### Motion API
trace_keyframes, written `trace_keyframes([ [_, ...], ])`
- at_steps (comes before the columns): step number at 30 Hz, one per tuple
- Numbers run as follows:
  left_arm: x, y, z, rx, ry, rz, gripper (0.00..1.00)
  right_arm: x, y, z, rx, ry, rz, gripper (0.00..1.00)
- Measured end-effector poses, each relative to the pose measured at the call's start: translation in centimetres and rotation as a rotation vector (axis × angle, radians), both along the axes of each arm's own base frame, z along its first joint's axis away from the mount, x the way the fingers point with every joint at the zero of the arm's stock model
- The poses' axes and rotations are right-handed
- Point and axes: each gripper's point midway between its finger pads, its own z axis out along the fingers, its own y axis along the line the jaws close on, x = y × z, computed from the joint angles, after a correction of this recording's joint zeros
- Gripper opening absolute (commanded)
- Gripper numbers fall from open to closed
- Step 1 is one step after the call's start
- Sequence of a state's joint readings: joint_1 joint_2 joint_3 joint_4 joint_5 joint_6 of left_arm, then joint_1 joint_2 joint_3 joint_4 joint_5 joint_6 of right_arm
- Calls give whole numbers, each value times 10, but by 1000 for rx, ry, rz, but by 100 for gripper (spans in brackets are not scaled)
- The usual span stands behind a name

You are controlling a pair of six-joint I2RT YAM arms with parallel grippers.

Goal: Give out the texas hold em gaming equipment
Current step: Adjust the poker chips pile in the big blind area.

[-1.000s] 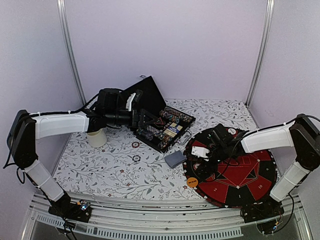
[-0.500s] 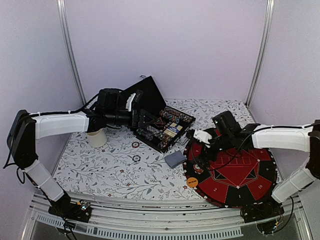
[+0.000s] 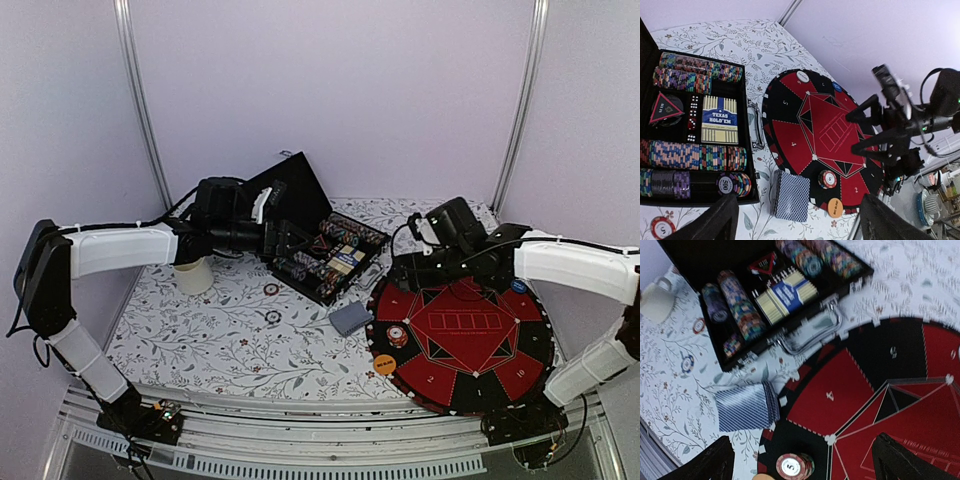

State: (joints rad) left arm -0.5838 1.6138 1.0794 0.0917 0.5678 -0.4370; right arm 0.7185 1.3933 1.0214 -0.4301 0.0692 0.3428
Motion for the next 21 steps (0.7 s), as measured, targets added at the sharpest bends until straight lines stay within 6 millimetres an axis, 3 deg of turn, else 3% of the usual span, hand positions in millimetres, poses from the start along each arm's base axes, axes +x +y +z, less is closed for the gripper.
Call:
trace_keyframes([
  [4, 0, 0, 0, -1, 1, -2, 86, -19, 0, -56, -72, 201, -57, 86],
  [9, -1, 0, 1, 0, -3, -4, 86, -38, 0, -101, -145, 355, -72, 90],
  [14, -2, 1, 3, -1, -12, -5, 86, -43, 13, -120, -182, 425, -46, 90],
  [21, -3, 2, 2, 4, -18, -8, 86, -48, 13, -139, -227, 468, -32, 70],
])
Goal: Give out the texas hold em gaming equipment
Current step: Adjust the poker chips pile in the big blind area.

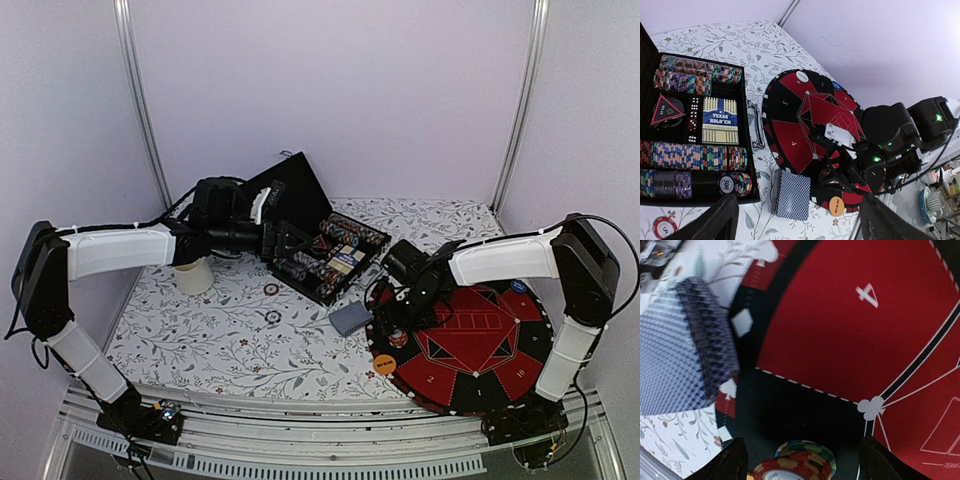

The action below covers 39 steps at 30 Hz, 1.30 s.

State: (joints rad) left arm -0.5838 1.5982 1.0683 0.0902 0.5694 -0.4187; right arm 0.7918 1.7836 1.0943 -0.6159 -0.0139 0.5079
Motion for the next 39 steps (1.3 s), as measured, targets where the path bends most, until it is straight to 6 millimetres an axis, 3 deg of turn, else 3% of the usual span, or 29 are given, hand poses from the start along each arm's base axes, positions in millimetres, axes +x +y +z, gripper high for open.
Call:
trace_keyframes([
  [8, 0, 0, 0, 3, -7, 0, 86, -7, -1, -5, -22, 27, 15, 55],
  [16, 1, 1, 0, 4, -7, 1, 86, -14, 1, -6, -29, 43, 40, 51],
  [19, 1, 1, 0, 5, -9, 1, 86, -19, 3, -6, -33, 47, 56, 53],
  [23, 1, 1, 0, 6, -9, 1, 86, -21, 5, -6, -32, 51, 74, 63],
  [27, 1, 1, 0, 6, -9, 0, 86, -23, 6, -6, -31, 50, 85, 64],
  [30, 1, 1, -1, 8, -11, 0, 86, -24, 7, -7, -37, 48, 91, 56],
  [34, 1, 2, -1, 11, -11, -1, 86, -23, 3, -9, -72, 34, 99, 38],
  [37, 1, 2, -2, 16, -16, -1, 85, -22, 1, -8, -88, 29, 94, 37],
  [39, 2, 3, -3, 23, -16, 3, 82, -22, 0, -8, -95, 27, 96, 43],
])
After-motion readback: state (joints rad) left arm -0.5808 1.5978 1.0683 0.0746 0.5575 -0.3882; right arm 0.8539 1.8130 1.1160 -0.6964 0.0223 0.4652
